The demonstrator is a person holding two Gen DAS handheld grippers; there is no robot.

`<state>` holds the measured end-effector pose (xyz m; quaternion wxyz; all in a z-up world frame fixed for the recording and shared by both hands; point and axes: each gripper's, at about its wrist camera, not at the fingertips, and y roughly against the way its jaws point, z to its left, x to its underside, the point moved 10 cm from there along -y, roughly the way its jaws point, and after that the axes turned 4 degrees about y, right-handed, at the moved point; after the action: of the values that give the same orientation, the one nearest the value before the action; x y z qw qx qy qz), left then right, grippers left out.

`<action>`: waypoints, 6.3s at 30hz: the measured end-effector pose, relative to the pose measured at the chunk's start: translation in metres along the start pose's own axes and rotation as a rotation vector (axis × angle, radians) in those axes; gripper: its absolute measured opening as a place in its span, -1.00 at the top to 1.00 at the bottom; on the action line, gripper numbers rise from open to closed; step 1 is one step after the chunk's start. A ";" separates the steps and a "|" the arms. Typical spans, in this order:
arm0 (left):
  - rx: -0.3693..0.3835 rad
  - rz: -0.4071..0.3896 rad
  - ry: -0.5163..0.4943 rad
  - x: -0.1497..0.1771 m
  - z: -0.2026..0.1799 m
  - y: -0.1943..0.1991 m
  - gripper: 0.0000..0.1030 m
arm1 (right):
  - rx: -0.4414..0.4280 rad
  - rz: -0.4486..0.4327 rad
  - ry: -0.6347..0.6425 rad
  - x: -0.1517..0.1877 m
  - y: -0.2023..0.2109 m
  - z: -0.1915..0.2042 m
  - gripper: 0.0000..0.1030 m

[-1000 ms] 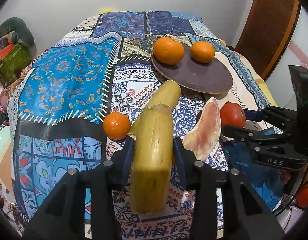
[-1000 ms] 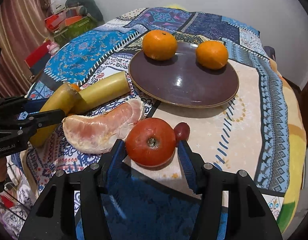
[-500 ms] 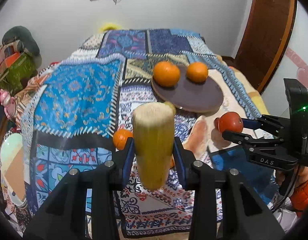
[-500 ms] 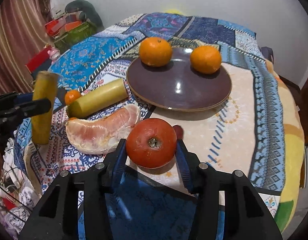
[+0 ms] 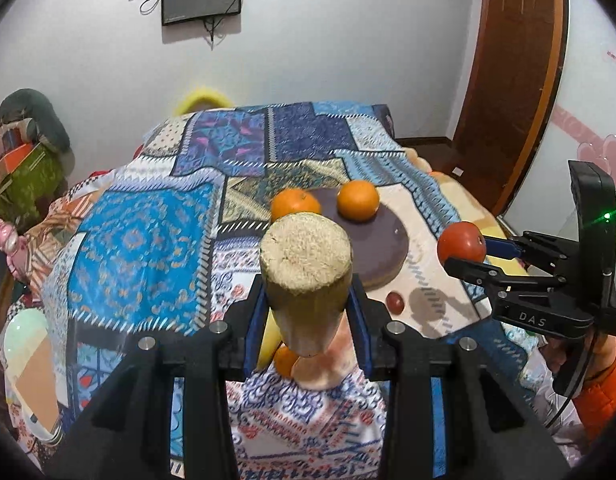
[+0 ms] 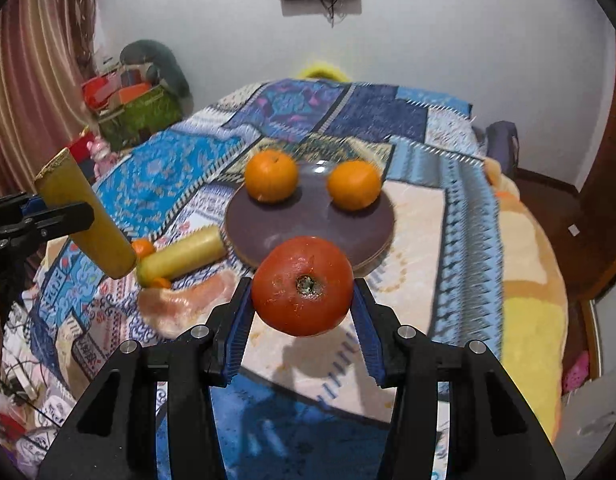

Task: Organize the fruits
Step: 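Place the corn cob and tomato onto the purple plate, opening both tools, then reach the right tool to the pomelo segment and grasp it, then lift the pomelo segment with the right tool toward the plate, then grasp the yellow squash with the left tool while the right tool holds the pomelo segment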

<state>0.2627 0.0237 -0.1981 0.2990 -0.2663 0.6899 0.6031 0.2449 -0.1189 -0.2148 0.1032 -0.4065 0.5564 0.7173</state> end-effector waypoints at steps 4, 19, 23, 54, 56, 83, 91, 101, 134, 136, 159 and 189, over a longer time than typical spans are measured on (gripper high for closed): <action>0.016 -0.008 -0.006 -0.011 -0.008 -0.007 0.27 | 0.013 -0.025 -0.007 -0.010 0.004 -0.010 0.13; 0.037 0.050 -0.026 -0.031 -0.033 -0.068 0.27 | 0.033 -0.062 -0.016 -0.036 -0.013 -0.037 0.13; 0.043 0.068 -0.022 -0.033 -0.037 -0.086 0.27 | 0.030 -0.055 -0.014 -0.038 -0.023 -0.040 0.13; 0.045 0.101 0.041 -0.056 -0.036 -0.177 0.26 | -0.023 0.039 -0.026 -0.031 -0.100 -0.055 0.13; 0.046 0.100 0.034 -0.057 -0.036 -0.177 0.26 | -0.032 0.054 -0.025 -0.028 -0.105 -0.054 0.12; -0.098 0.088 0.036 -0.012 0.045 -0.068 0.09 | -0.022 0.017 0.012 -0.030 -0.040 -0.017 -0.21; -0.110 0.184 0.044 0.051 0.071 -0.053 -0.07 | -0.053 0.063 0.063 -0.004 -0.033 0.030 -0.28; -0.062 0.282 0.043 0.107 0.058 -0.063 -0.17 | -0.091 0.131 0.076 0.022 -0.046 0.073 -0.36; 0.125 0.284 -0.001 0.106 -0.023 -0.063 -0.30 | -0.089 0.184 0.034 0.030 -0.059 0.063 -0.29; 0.117 0.280 -0.004 0.106 -0.021 -0.062 -0.30 | -0.106 0.204 0.037 0.033 -0.064 0.066 -0.11; 0.015 0.279 0.004 0.052 0.038 -0.108 -0.20 | -0.211 0.249 -0.032 0.045 -0.086 0.064 0.38; 0.009 0.164 0.029 0.025 0.042 -0.052 0.33 | -0.126 0.119 -0.078 0.029 -0.027 0.033 0.50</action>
<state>0.2880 0.0584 -0.2555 0.2398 -0.2165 0.7164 0.6184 0.2272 -0.0882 -0.2526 0.0563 -0.3499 0.5291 0.7710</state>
